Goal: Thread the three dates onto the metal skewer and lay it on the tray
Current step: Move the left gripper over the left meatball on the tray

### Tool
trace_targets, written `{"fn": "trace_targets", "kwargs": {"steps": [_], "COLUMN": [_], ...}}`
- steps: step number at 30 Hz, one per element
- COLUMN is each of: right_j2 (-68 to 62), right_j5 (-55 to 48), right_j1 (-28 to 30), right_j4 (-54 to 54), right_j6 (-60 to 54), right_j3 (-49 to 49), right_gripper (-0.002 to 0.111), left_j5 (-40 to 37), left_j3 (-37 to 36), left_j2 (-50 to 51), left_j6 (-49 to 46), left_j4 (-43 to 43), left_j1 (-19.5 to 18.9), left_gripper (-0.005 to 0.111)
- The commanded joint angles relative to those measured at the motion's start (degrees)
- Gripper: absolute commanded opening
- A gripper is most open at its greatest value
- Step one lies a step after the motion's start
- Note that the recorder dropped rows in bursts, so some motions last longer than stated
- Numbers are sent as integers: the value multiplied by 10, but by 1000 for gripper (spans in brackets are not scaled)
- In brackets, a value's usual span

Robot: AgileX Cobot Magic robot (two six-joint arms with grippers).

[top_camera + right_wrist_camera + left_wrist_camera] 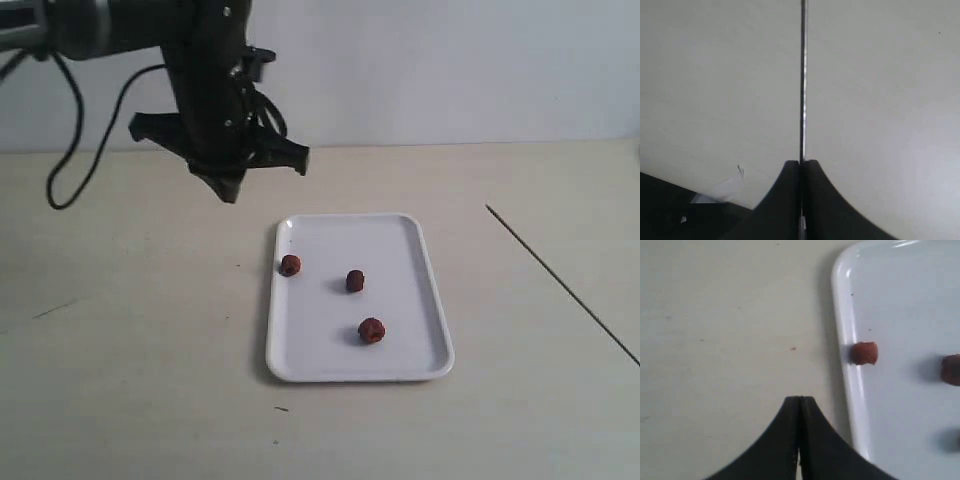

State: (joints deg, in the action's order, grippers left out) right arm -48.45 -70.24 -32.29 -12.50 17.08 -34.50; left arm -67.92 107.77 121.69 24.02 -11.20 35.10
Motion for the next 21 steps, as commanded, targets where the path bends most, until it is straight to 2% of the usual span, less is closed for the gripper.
{"fn": "trace_targets", "kwargs": {"steps": [1,5,13,15,18,21], "right_j2": [4,4,4,4,4,4], "right_j5": [5,5,13,13,13,13], "right_j1": [-1,-1,-1,-1,-1,-1], "right_j4": [4,18,34,34,34,32], "right_j6": [-4,-11,-29,-29,-29,-29], "right_j3": [2,2,2,2,2,2], "right_gripper": [0,0,0,0,0,0], "left_j5": [-20,-20,-20,-20,-20,-20], "left_j3": [99,136,137,137,137,137], "left_j2": [76,110,131,134,140,147], "left_j6": [-4,-17,-52,-58,-73,-66], "left_j4": [70,97,104,107,108,108], "left_j1": [3,3,3,3,3,3], "left_gripper": [4,4,6,15,37,52]}}
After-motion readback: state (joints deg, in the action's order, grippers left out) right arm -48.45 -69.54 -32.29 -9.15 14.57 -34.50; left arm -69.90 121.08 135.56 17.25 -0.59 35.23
